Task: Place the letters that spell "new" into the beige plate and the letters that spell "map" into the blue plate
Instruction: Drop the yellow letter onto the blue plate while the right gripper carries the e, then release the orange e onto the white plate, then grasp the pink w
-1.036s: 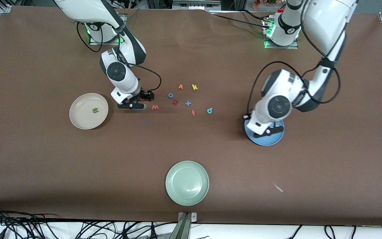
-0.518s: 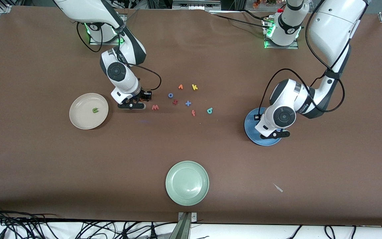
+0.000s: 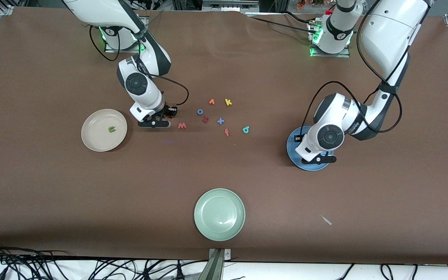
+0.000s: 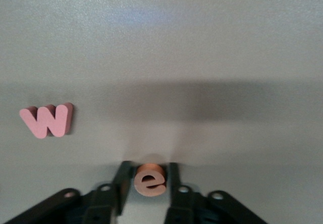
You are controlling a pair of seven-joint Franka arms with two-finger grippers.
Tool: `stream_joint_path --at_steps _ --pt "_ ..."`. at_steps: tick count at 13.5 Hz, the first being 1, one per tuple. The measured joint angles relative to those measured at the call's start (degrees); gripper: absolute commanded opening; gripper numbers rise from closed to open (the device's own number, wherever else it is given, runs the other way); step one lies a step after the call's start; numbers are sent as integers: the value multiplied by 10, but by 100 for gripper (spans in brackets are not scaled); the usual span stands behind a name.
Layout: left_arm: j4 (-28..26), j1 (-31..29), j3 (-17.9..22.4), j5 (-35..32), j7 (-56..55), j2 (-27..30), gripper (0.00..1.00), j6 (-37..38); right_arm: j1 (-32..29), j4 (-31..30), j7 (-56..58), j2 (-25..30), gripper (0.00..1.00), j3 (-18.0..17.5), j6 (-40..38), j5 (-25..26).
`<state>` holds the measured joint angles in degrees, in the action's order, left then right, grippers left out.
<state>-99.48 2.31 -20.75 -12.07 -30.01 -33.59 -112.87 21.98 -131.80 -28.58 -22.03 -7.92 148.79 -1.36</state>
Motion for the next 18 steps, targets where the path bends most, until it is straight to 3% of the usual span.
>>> stream_joint_path --at_steps 3,6,8,12,17,18 --pt "42 13 -58 14 -24 10 100 20 0 0 0 1 22 0 0 0" --pt "42 63 -64 25 -141 -3 100 8 0 3 4 3 20 3 -9 0" --pt "42 101 -64 25 -208 -26 100 -27 0 28 27 14 20 19 -73 0" --pt "47 156 -57 25 -238 -70 100 -89 -1 98 158 37 20 96 -210 0" --pt "52 155 -44 -18 -237 -89 100 -113 -7 106 332 31 20 198 -241 0" --pt "52 155 -44 -21 -237 -96 100 -119 -11 106 351 28 28 208 -243 0"
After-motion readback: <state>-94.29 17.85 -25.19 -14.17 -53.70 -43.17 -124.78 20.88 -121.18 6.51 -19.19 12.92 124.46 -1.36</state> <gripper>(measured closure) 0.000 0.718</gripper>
